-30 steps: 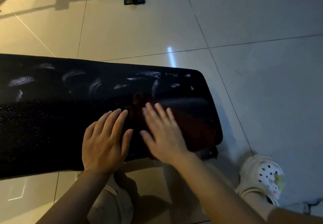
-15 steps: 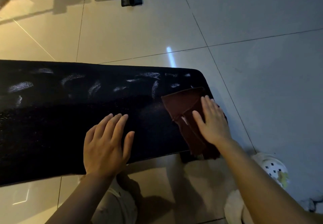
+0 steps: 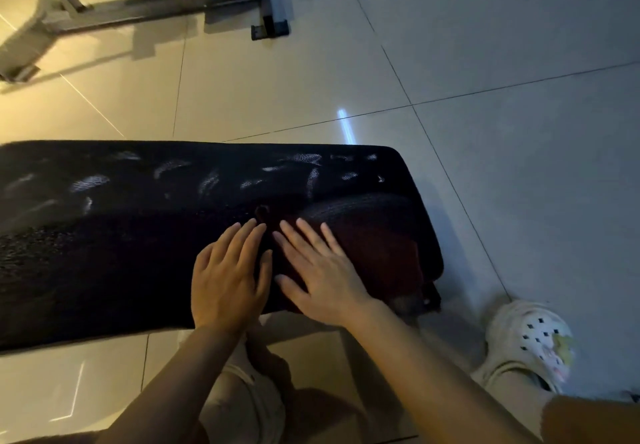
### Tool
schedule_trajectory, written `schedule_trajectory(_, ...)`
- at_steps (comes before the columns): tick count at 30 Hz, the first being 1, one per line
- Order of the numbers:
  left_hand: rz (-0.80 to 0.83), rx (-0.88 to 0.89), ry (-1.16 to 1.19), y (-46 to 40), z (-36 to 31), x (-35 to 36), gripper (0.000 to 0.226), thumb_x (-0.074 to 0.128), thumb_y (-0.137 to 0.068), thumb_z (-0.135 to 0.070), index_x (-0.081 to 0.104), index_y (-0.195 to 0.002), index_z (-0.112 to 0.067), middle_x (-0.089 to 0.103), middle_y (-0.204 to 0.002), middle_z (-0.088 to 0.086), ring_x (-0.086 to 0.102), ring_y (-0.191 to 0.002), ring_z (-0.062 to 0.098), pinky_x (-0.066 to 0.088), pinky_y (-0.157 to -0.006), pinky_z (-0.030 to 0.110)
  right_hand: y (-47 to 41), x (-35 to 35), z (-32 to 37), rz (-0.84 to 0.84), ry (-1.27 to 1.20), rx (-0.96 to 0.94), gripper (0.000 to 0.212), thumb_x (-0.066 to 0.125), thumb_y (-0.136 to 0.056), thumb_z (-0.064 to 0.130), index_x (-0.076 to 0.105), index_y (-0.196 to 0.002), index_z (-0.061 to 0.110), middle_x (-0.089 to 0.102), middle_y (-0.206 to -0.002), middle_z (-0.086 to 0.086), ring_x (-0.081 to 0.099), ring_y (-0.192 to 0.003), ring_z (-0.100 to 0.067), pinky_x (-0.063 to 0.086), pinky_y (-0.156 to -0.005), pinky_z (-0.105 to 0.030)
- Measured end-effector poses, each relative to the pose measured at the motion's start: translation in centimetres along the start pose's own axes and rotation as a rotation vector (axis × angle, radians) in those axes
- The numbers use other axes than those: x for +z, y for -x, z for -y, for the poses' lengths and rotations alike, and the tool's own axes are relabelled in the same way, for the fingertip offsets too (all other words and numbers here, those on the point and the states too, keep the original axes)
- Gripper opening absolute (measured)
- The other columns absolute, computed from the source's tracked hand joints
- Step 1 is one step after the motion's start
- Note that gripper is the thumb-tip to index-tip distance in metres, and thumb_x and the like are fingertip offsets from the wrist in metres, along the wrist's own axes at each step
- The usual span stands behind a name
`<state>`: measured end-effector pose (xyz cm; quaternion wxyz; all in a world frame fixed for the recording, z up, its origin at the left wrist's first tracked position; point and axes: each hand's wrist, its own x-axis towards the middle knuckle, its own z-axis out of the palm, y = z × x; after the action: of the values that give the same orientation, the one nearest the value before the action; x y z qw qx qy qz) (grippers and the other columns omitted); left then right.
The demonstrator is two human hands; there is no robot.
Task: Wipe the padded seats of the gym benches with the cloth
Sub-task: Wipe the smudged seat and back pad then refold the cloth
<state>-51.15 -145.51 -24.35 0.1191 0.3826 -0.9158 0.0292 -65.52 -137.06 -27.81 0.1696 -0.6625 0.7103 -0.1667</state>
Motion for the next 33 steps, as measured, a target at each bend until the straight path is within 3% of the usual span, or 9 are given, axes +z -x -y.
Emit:
schedule_trajectory(6,-0.051,0.109,0.047,2.0,-0.2,-0.8,0.039,0.041,-0.091,-0.032,0.068,-0.111,-0.012,0.069,-0.108,0.007,0.065,-0.103,0.029,0.033,-0.092,0.038,3.3,0.5,0.6,0.005,-0.025,0.015,0.075,0.009,-0.093,0.064,0.006,-0.156,0.024,-0.009,-0.162,0.010,-0.018,-0.147,-0.006,-0.019,-0.117,-0.033)
schedule_trajectory(10,-0.093,0.124,0.069,4.2,-1.3,-1.0,0.021,0.062,-0.084,-0.018,0.069,-0.104,-0.014,0.069,-0.097,0.005,0.067,-0.086,0.027,0.040,-0.079,0.039,4.6,0.7,1.3,0.023,-0.065,0.083,0.070,0.031,-0.099,0.054,0.003,-0.156,0.026,-0.012,-0.161,0.011,-0.019,-0.146,-0.006,-0.015,-0.120,-0.036)
schedule_trajectory(12,-0.064,0.126,0.095,4.6,-1.8,-1.5,0.034,0.081,-0.067,-0.002,0.071,-0.098,-0.013,0.068,-0.087,0.004,0.066,-0.072,0.025,0.046,-0.066,0.038,4.9,0.1,1.6,0.025,-0.131,0.097,0.067,0.042,-0.101,0.045,0.009,-0.156,0.026,-0.007,-0.162,0.012,-0.018,-0.144,-0.002,-0.010,-0.122,-0.035)
schedule_trajectory(16,-0.032,0.029,0.142,6.2,-1.2,-2.7,0.038,0.084,-0.061,0.003,0.071,-0.093,-0.014,0.065,-0.081,0.003,0.060,-0.056,0.022,0.038,-0.058,0.031,6.5,-1.6,1.2,-0.166,-0.324,0.218,0.054,0.051,-0.100,0.028,0.032,-0.151,0.027,0.012,-0.161,0.012,0.004,-0.147,-0.005,0.013,-0.117,-0.029)
schedule_trajectory(19,-0.035,-0.035,0.115,7.0,-0.7,-3.3,0.036,0.084,-0.063,0.001,0.072,-0.093,-0.014,0.066,-0.088,0.006,0.062,-0.066,0.027,0.041,-0.060,0.034,8.1,-2.3,-0.8,-0.308,-0.248,0.443,0.048,0.048,-0.101,0.019,0.039,-0.148,0.023,0.024,-0.159,0.003,0.019,-0.146,-0.016,0.022,-0.114,-0.027)
schedule_trajectory(22,-0.052,-0.028,0.072,6.2,-1.5,-3.6,0.023,0.082,-0.068,-0.006,0.074,-0.089,-0.012,0.064,-0.094,0.009,0.060,-0.075,0.030,0.045,-0.063,0.039,8.6,-3.1,-3.2,-0.280,-0.231,0.587,0.048,0.040,-0.102,0.009,0.037,-0.149,0.019,0.026,-0.159,-0.002,0.022,-0.144,-0.022,0.028,-0.113,-0.033)
schedule_trajectory(24,-0.050,-0.071,0.066,5.0,-2.9,-3.5,0.012,0.072,-0.084,-0.023,0.075,-0.091,-0.013,0.061,-0.097,0.006,0.057,-0.081,0.027,0.042,-0.068,0.038,8.4,-3.5,-4.6,-0.267,-0.187,0.592,0.050,0.039,-0.102,0.005,0.036,-0.150,0.017,0.029,-0.157,-0.005,0.029,-0.139,-0.024,0.033,-0.110,-0.034)
schedule_trajectory(28,0.173,-0.328,0.026,1.5,-5.0,-3.1,0.054,0.048,-0.089,-0.065,0.070,-0.109,-0.020,0.053,-0.117,-0.001,0.048,-0.109,0.021,0.035,-0.088,0.035,6.9,-4.0,-6.6,-0.131,-0.177,0.557,0.057,0.040,-0.100,0.002,0.029,-0.153,0.019,0.023,-0.159,-0.005,0.039,-0.136,-0.027,0.039,-0.109,-0.039)
schedule_trajectory(33,0.170,-0.424,0.118,-1.0,-5.3,-2.4,0.045,0.058,-0.088,-0.059,0.070,-0.109,-0.022,0.052,-0.123,-0.002,0.045,-0.117,0.022,0.033,-0.095,0.037,6.0,-3.9,-7.5,-0.128,-0.133,0.545,0.040,0.044,-0.100,0.003,0.052,-0.139,0.009,0.043,-0.149,-0.007,0.045,-0.130,-0.028,0.040,-0.105,-0.037)
